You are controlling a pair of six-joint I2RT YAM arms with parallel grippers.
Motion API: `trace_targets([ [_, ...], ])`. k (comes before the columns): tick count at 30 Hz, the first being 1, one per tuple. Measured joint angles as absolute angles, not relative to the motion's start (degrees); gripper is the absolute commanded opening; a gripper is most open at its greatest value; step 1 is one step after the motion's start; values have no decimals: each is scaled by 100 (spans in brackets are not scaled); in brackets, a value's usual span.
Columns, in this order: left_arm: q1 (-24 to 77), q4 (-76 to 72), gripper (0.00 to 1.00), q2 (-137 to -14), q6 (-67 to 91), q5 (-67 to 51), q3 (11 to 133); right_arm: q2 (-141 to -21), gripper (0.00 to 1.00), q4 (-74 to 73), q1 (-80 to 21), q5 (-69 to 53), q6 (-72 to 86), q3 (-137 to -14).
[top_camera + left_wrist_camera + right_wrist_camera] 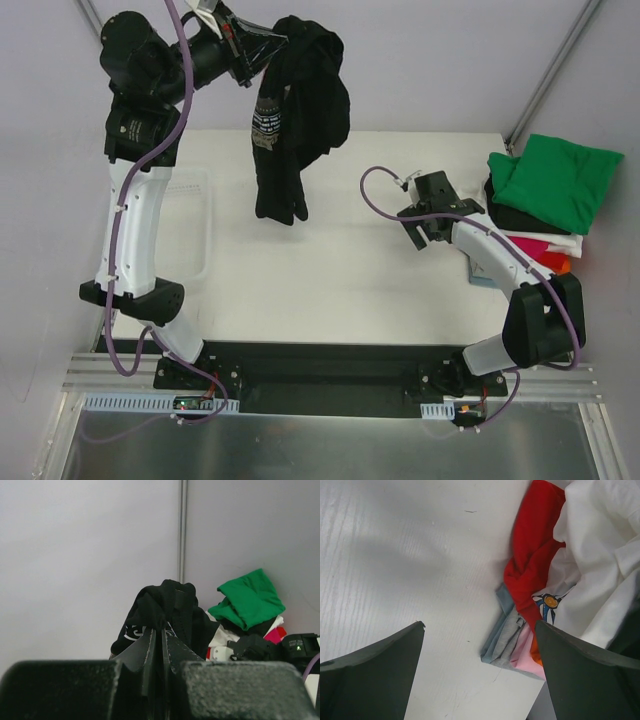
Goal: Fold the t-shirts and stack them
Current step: Move the tshirt to the center of the board
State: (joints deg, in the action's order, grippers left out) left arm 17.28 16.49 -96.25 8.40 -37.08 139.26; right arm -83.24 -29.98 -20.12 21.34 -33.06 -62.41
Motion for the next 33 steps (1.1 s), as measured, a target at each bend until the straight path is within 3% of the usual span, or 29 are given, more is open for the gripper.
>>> trace_targets([
  [16, 2147, 1660, 0, -9625, 840, -3887, 13242, -8497, 97, -3050, -2010, 2053, -3306, -6241],
  [33, 3037, 1658, 0, -10822, 666, -3802, 15074, -8527, 96, -3050, -1898, 2056, -3306, -6241],
])
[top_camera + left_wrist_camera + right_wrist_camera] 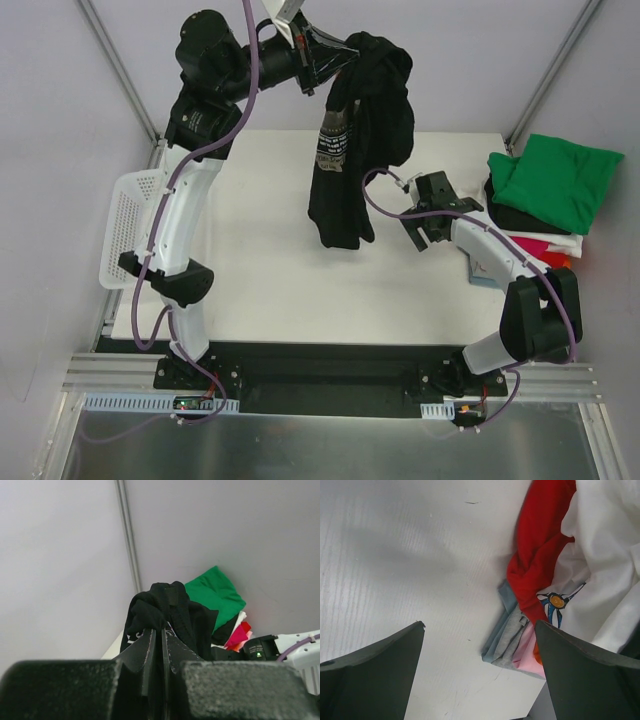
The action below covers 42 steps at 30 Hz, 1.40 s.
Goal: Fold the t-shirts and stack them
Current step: Move the tshirt to the center of the board
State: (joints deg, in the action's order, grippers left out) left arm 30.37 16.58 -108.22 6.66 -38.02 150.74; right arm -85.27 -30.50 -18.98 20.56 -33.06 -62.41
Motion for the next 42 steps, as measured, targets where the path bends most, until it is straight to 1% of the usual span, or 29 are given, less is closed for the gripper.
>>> trace_targets([
  [4, 3026, 1743, 0, -10770, 314, -3459, 14997, -8530, 96, -3050, -1876, 2053, -3306, -6241],
  [6, 2987, 1813, 0, -10571, -10, -3203, 14641, -8530, 97, -3050, -1861, 2049, -3306, -6241],
  [7, 2965, 1846, 4, -10385, -213, -3013, 14309, -8530, 96, -3052, -1852, 2049, -3306, -6241],
  [8, 2950, 1918, 34, -10195, -454, -2801, 13994, -8530, 97, -3052, -1839, 2043, -3306, -6241],
  [9, 2926, 1977, 47, -10051, -659, -2641, 13756, -8530, 97, -3059, -1835, 2034, -3306, -6241],
  [10, 2912, 1977, 56, -9865, -945, -2449, 13432, -8530, 96, -3068, -1828, 2025, -3306, -6241],
  [11, 2910, 1977, 70, -9644, -1225, -2165, 13058, -8530, 96, -3074, -1826, 2018, -3306, -6241],
  [13, 2875, 1964, 83, -9233, -1787, -1726, 12392, -8530, 96, -3074, -1824, 2008, -3306, -6241],
  [14, 2875, 1953, 93, -9024, -2080, -1507, 12060, -8530, 97, -3074, -1824, 2005, -3306, -6241],
  [15, 2875, 1959, 99, -8829, -2366, -1236, 11758, -8530, 96, -3076, -1824, 2003, -3306, -6241],
  [21, 2875, 1365, 99, -7931, -3839, 508, 9946, -8530, 96, -3098, -1822, 1959, -3301, -6241],
  [23, 2864, 1225, 99, -7728, -4117, 864, 9349, -8530, 97, -3138, -1822, 1881, -3295, -6246],
  [26, 2847, 1219, 99, -7625, -4272, 1175, 8807, -8527, 97, -3253, -1828, 1715, -3273, -6272],
  [31, 2842, 1210, 99, -7717, -4248, 1245, 8549, -8527, 97, -3330, -2025, 1643, -3275, -6405],
  [36, 2842, 1028, 99, -8158, -3940, 939, 8532, -8560, 97, -3295, -2344, 1756, -3415, -6525],
  [42, 2934, 993, 99, -8901, -3395, 368, 8053, -8569, 96, -3232, -2034, 2012, -3479, -6525],
])
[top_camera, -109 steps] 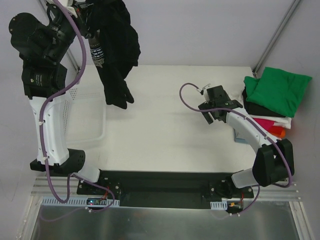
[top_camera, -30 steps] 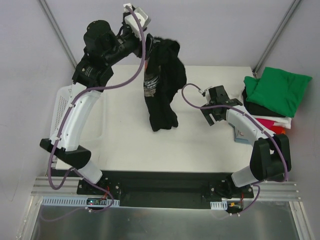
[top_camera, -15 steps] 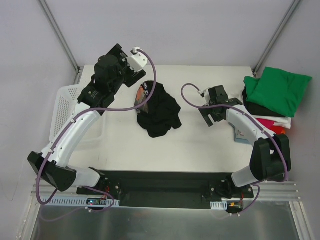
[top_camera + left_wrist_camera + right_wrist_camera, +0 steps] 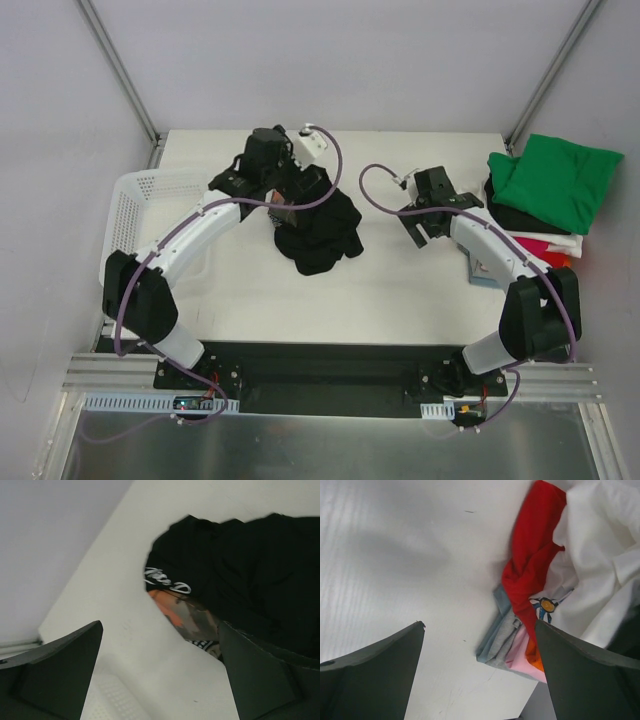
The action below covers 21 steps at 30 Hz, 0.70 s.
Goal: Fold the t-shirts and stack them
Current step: Move the tshirt to the center of the board
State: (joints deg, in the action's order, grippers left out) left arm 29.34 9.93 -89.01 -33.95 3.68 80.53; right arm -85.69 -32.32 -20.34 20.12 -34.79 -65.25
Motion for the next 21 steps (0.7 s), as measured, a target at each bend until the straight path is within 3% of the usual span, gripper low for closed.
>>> trace_targets([
  [9, 3830, 1330, 96, -9500, -3074, -51, 7319, -8556, 97, -3234, -1120, 2053, -3573, -6523],
  [21, 4156, 1328, 92, -10210, -2954, -274, 7354, -8523, 96, -3301, -1037, 1824, -3540, -6519],
])
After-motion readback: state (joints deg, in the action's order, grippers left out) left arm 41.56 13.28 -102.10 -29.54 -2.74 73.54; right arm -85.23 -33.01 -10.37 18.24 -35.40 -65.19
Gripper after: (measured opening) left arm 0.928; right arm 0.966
